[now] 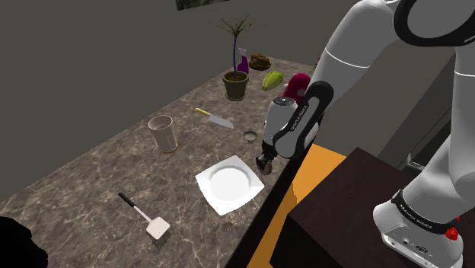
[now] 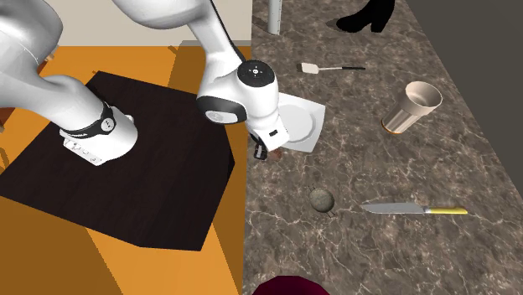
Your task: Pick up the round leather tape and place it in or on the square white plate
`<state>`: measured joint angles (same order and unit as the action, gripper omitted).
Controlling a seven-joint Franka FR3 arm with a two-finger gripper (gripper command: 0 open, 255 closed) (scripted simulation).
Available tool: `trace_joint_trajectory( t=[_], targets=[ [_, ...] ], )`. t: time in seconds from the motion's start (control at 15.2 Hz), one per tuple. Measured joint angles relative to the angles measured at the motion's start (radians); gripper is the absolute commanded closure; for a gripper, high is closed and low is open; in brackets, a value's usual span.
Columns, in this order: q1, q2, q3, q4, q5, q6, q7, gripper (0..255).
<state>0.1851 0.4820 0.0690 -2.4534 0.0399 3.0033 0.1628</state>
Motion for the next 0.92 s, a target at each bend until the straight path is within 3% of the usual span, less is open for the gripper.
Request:
trace_joint_trajectory(
  t=[0.53, 0.92],
  targets=[
    [-0.001, -0.006, 0.0, -0.001, 0.0, -0.006, 0.0, 255],
    [-0.006, -0.094, 0.007, -0.028, 0.004, -0.066, -0.001, 255]
  ],
)
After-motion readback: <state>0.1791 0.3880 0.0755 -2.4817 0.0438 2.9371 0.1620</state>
